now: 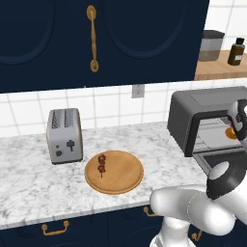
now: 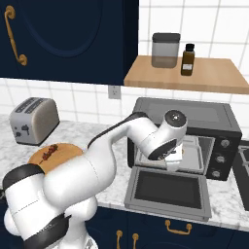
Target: Pick up the kebab skewer and baguette bread, and place them inside the toaster oven. Close the toaster oven door and start by setting the timer.
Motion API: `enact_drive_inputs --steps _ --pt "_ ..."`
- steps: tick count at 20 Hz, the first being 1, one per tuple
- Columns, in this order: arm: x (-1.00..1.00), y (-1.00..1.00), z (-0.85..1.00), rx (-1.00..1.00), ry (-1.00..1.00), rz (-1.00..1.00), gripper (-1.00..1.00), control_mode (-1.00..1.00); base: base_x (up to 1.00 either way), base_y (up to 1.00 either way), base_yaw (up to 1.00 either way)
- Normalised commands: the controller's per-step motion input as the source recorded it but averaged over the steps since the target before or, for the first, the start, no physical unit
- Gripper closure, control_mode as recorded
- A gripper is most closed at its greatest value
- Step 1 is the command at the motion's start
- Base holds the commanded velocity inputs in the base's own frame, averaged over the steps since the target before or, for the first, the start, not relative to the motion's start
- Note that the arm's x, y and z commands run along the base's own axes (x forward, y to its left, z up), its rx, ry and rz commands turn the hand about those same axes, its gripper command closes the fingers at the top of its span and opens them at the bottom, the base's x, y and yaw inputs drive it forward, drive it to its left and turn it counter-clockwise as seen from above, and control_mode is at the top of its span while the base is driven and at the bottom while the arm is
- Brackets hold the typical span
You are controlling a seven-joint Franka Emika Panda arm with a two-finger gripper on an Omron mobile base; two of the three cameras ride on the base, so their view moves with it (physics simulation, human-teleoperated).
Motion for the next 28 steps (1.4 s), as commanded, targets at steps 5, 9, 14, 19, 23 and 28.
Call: enact_drive_inputs --steps 5,9,14,19,23,28 --pt "0.24 -0.27 -0.07 0.08 -0.18 -0.25 1.0 -1.0 0.0 0.0 0.0" --pt "0.24 -0.02 -0.05 0.01 -0.05 -0.11 1.0 -1.0 0.0 0.0 0.0" --pt "0.01 0.02 -0.12 0.0 -0.06 -0.06 1.0 -1.0 0.0 0.0 0.0" --pt "0.2 0.25 -0.15 0.0 -0.04 -0.01 1.0 -1.0 0.0 0.0 0.0" --pt "0.36 0.04 -0.03 0.0 -0.01 0.0 1.0 -1.0 0.0 0.0 0.0" --pt "0.33 0.0 -0.03 0.0 0.0 0.0 1.0 -1.0 0.0 0.0 0.0"
